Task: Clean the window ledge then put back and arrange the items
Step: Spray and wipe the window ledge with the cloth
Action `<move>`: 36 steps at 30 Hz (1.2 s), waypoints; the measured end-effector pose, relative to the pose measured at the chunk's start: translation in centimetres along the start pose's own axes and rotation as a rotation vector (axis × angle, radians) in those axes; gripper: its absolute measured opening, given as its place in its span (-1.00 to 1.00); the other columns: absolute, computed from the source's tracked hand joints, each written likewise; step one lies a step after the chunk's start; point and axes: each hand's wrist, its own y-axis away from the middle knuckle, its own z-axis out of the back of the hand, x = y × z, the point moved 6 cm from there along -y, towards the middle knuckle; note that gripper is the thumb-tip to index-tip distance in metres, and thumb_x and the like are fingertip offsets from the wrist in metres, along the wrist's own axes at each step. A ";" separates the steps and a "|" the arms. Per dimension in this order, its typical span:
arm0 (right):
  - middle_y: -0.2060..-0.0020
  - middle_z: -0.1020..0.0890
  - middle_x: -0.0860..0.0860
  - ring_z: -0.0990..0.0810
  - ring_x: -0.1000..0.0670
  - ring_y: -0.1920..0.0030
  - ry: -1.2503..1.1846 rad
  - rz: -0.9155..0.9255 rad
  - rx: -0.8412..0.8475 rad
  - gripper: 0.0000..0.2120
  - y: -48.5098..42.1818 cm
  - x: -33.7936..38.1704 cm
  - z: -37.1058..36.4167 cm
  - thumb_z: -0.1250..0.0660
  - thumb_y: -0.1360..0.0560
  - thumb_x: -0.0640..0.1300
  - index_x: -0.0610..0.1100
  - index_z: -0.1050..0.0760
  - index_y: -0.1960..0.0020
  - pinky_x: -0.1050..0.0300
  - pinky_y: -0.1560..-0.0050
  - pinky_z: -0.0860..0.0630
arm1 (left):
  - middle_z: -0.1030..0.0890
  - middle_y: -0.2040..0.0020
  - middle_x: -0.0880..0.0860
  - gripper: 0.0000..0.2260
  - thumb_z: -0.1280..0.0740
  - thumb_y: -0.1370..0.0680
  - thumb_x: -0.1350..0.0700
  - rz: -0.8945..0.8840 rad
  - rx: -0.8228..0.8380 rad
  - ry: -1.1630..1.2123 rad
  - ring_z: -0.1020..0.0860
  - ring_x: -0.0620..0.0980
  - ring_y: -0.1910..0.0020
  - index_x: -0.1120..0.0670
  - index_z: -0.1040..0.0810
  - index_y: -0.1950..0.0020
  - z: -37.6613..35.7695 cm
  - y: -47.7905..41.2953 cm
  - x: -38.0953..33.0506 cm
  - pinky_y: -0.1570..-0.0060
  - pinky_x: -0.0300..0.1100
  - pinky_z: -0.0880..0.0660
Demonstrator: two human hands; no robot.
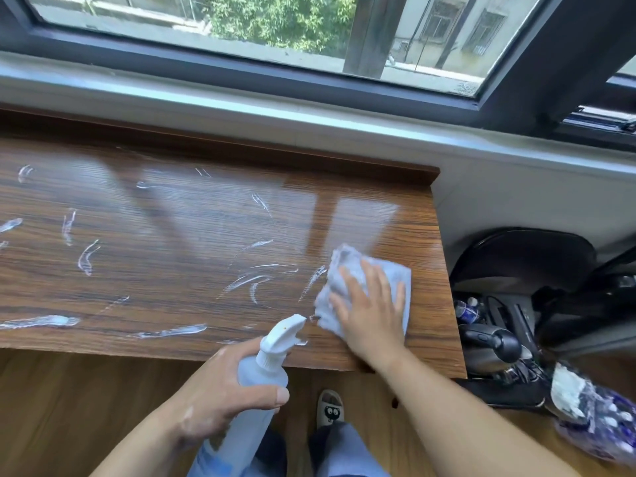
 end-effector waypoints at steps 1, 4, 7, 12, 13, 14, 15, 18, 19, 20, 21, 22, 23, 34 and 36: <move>-0.59 -0.15 0.02 -0.05 -0.06 -0.59 -0.013 -0.052 0.006 -0.46 -2.6 -0.6 0.5 -0.01 -0.58 0.31 0.21 -0.25 -0.52 -0.33 -0.52 0.08 | -0.70 -0.04 0.05 -0.43 -0.55 -0.21 -0.26 -0.004 0.002 0.000 -0.66 0.13 -0.05 -0.22 -0.63 -0.21 0.0 0.1 0.0 -0.25 0.19 -0.52; -0.60 -0.07 0.03 0.05 -0.03 -0.60 -0.055 -0.154 0.056 -0.47 -7.9 -1.4 1.5 -0.03 -0.61 0.31 0.21 -0.19 -0.54 -0.32 -0.53 0.17 | -0.71 -0.01 0.07 -0.44 -0.55 -0.21 -0.24 -0.012 -0.005 0.000 -0.66 0.16 -0.04 -0.21 -0.64 -0.20 0.0 0.2 -0.1 -0.25 0.21 -0.53; -0.61 -0.04 0.03 0.08 -0.03 -0.60 -0.026 -0.130 0.049 -0.47 -6.3 -0.9 1.4 -0.02 -0.62 0.30 0.21 -0.16 -0.56 -0.32 -0.53 0.18 | -0.72 0.02 0.09 -0.47 -0.55 -0.22 -0.23 -0.015 0.008 -0.003 -0.66 0.17 -0.02 -0.20 -0.64 -0.17 -0.4 0.2 -0.3 -0.21 0.21 -0.55; -0.60 -0.12 0.02 -0.04 -0.07 -0.60 0.029 0.083 -0.024 -0.49 5.3 0.1 -0.4 -0.05 -0.59 0.26 0.19 -0.22 -0.52 -0.36 -0.52 0.04 | -0.73 0.00 0.03 -0.47 -0.51 -0.22 -0.26 -0.056 0.052 -0.047 -0.65 0.06 -0.03 -0.28 -0.62 -0.18 -1.6 -0.2 -2.0 -0.22 0.08 -0.52; -0.60 -0.15 0.03 -0.07 -0.06 -0.60 0.034 0.103 -0.033 -0.49 6.6 -0.2 -0.6 -0.06 -0.59 0.26 0.19 -0.24 -0.51 -0.35 -0.51 0.03 | -0.72 -0.02 -0.02 -0.47 -0.50 -0.21 -0.27 -0.058 0.065 -0.056 -0.65 0.02 -0.03 -0.31 -0.61 -0.18 -1.9 -0.3 -2.4 -0.22 0.05 -0.51; -0.59 -0.16 0.03 -0.08 -0.06 -0.60 0.050 0.117 -0.038 -0.49 7.2 -0.7 -0.7 -0.07 -0.59 0.27 0.19 -0.24 -0.51 -0.33 -0.50 0.03 | -0.72 -0.03 -0.06 -0.48 -0.50 -0.21 -0.27 -0.059 0.078 -0.065 -0.65 -0.04 -0.03 -0.34 -0.60 -0.18 -2.3 -0.4 -2.8 -0.22 0.01 -0.51; -0.59 -0.16 0.04 -0.08 -0.05 -0.60 0.064 0.129 -0.035 -0.48 7.4 -1.1 -0.8 -0.07 -0.58 0.28 0.19 -0.24 -0.51 -0.32 -0.49 0.05 | -0.72 -0.04 -0.12 -0.49 -0.49 -0.21 -0.26 -0.058 0.088 -0.077 -0.64 -0.11 -0.03 -0.37 -0.59 -0.17 -2.7 -0.6 -3.1 -0.20 -0.03 -0.52; -0.60 -0.11 0.07 -0.01 -0.02 -0.61 0.054 0.136 0.034 -0.44 5.5 -2.4 -0.3 -0.01 -0.57 0.34 0.23 -0.18 -0.54 -0.28 -0.52 0.16 | -0.68 -0.06 -0.28 -0.50 -0.48 -0.23 -0.21 -0.057 0.081 -0.111 -0.59 -0.27 -0.05 -0.44 -0.56 -0.16 -3.5 -1.1 -3.8 -0.15 -0.19 -0.48; -0.61 -0.10 0.07 0.01 -0.02 -0.61 0.048 0.125 0.046 -0.43 4.1 -3.0 0.0 0.03 -0.57 0.35 0.23 -0.17 -0.54 -0.27 -0.53 0.18 | -0.67 -0.08 -0.30 -0.49 -0.48 -0.22 -0.21 -0.051 0.063 -0.118 -0.58 -0.29 -0.07 -0.43 -0.56 -0.17 -3.5 -1.2 -3.8 -0.16 -0.19 -0.47; -0.61 -0.10 0.06 0.02 -0.02 -0.61 0.044 0.097 0.049 -0.41 2.3 -3.8 0.5 0.06 -0.55 0.36 0.23 -0.16 -0.54 -0.27 -0.54 0.19 | -0.66 -0.10 -0.29 -0.46 -0.49 -0.21 -0.22 -0.042 0.051 -0.124 -0.57 -0.28 -0.09 -0.41 -0.57 -0.19 -3.6 -1.3 -3.9 -0.18 -0.18 -0.47; -0.61 -0.08 0.06 0.03 -0.01 -0.61 0.044 0.055 0.047 -0.40 -0.2 -4.8 1.1 0.08 -0.55 0.37 0.24 -0.15 -0.54 -0.27 -0.54 0.19 | -0.66 -0.12 -0.29 -0.44 -0.50 -0.20 -0.23 -0.034 0.044 -0.124 -0.57 -0.28 -0.09 -0.40 -0.57 -0.20 -3.8 -1.3 -4.0 -0.18 -0.18 -0.47; -0.61 -0.06 0.06 0.04 0.00 -0.60 0.042 0.004 0.053 -0.40 -3.1 -5.9 1.8 0.08 -0.55 0.37 0.24 -0.14 -0.55 -0.27 -0.54 0.20 | -0.65 -0.12 -0.29 -0.45 -0.50 -0.20 -0.24 -0.032 0.041 -0.121 -0.57 -0.28 -0.08 -0.40 -0.57 -0.20 -4.0 -1.4 -4.1 -0.16 -0.20 -0.47; -0.61 -0.04 0.07 0.06 0.01 -0.60 0.025 -0.048 0.070 -0.42 -5.9 -6.9 2.4 0.05 -0.57 0.37 0.24 -0.12 -0.55 -0.27 -0.53 0.20 | -0.65 -0.10 -0.29 -0.46 -0.51 -0.20 -0.23 -0.035 0.040 -0.114 -0.58 -0.27 -0.06 -0.41 -0.57 -0.18 -4.3 -1.5 -4.3 -0.13 -0.23 -0.48; -0.61 -0.10 0.05 -0.02 -0.03 -0.61 0.054 0.123 0.007 -0.43 3.2 -7.5 1.5 -0.03 -0.56 0.30 0.19 -0.18 -0.54 -0.29 -0.54 0.09 | -0.74 0.10 0.05 -0.53 -0.50 -0.21 -0.25 -0.176 -0.012 -0.048 -0.67 0.11 0.03 -0.26 -0.63 -0.11 -4.7 -4.5 -9.0 -0.10 -0.01 -0.56; -0.60 -0.16 0.05 -0.10 -0.05 -0.60 0.068 0.141 -0.009 -0.45 6.4 -8.6 1.2 -0.06 -0.57 0.29 0.18 -0.23 -0.53 -0.29 -0.52 0.03 | -0.74 0.08 0.01 -0.51 -0.49 -0.20 -0.27 -0.192 -0.045 -0.036 -0.68 0.06 0.01 -0.30 -0.62 -0.12 -4.3 -5.1 -9.7 -0.13 -0.01 -0.55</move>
